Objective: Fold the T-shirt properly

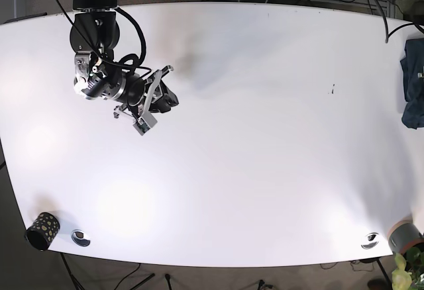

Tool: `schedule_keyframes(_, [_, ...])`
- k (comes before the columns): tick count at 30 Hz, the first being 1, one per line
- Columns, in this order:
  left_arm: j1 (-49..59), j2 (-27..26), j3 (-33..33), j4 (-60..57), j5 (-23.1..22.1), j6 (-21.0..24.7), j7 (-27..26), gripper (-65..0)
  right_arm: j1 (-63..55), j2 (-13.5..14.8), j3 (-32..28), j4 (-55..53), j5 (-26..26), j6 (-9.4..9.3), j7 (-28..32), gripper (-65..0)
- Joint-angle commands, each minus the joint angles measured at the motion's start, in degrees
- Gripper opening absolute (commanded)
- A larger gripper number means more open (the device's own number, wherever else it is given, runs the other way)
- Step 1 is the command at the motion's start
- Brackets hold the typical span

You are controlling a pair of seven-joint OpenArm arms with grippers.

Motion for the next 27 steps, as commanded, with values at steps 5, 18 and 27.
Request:
schedule_keyframes(5, [2.44,3.86,-4.52,15.8,-0.26,2.84,-1.56,-22.9,2.63,0.32,0.25,1.12,-3.83,0.19,6.5,-52.2])
schedule_keyframes(18, [3.15,24.87,0.93,29.78,-0.17,14.89,-17.12,-22.8,1.48,-5.13,5.35,-7.58,-35.3,-0.16,42.46,-52.0])
schedule_keyframes(27, [8.51,36.83,11.56,30.04,7.48,25.87,-29.6,-22.9,-1.86,-2.05,8.08,-17.51,-35.57,-10.45,58.28,-52.0])
